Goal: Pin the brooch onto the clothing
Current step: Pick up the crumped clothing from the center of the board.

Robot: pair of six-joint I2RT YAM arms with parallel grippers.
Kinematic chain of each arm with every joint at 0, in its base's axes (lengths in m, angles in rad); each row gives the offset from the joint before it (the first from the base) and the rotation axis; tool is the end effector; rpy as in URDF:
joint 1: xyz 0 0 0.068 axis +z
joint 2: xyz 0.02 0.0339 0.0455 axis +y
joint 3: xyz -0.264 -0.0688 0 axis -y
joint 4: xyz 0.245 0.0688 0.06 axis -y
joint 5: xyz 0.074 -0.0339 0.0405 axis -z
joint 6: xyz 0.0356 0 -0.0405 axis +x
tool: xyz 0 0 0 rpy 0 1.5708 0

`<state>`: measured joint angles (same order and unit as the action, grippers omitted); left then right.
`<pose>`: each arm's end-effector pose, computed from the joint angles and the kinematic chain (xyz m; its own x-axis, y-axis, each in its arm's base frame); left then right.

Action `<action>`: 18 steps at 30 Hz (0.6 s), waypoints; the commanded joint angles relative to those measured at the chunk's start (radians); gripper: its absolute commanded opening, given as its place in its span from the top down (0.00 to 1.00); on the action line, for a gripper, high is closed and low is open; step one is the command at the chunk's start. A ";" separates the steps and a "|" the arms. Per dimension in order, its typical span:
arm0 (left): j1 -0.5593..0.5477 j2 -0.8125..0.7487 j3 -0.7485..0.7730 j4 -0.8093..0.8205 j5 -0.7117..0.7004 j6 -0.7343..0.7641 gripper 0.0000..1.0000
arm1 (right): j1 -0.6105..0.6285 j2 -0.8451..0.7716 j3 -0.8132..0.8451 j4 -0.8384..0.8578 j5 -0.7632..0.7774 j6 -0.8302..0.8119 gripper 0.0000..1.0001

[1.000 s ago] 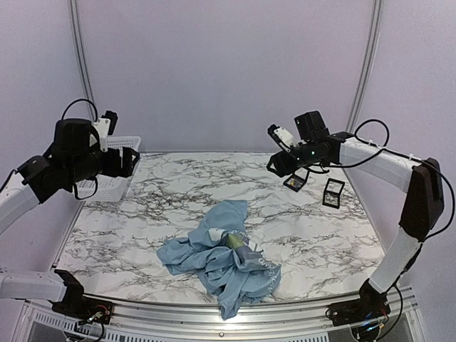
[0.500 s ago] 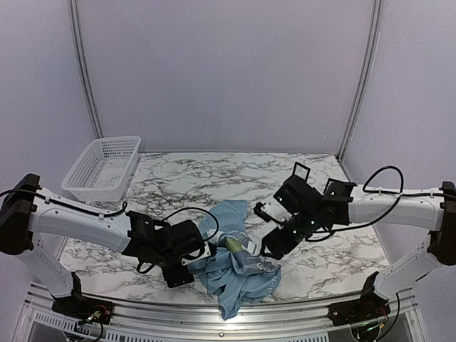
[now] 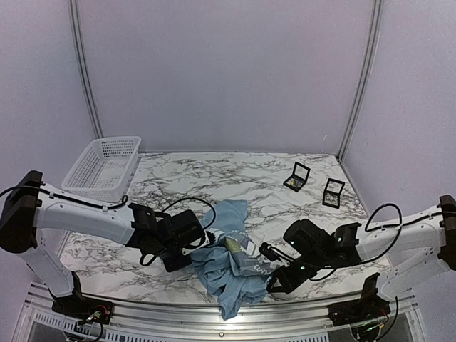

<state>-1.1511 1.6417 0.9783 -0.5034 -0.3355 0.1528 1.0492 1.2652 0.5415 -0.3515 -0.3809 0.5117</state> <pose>0.1374 -0.2792 0.1743 -0.2471 0.9065 -0.3424 0.8572 0.3693 0.3590 0.0956 0.1928 0.1538 -0.8194 -0.5136 -0.2545 -0.5640 0.6431 0.5180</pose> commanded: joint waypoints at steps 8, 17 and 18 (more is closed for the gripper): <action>0.156 -0.167 0.118 0.011 0.004 -0.159 1.00 | -0.283 0.092 0.269 0.161 0.090 -0.147 1.00; 0.553 0.008 0.839 0.012 -0.176 0.108 1.00 | -0.548 0.665 1.443 -0.064 0.121 -0.427 1.00; 0.570 0.044 0.938 0.012 -0.205 0.147 1.00 | -0.561 0.736 1.618 -0.127 0.122 -0.435 1.00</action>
<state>-0.6743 1.5955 1.5738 -0.5228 -0.3859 0.1440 0.5488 1.8317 1.6539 -0.3367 -0.2909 0.2024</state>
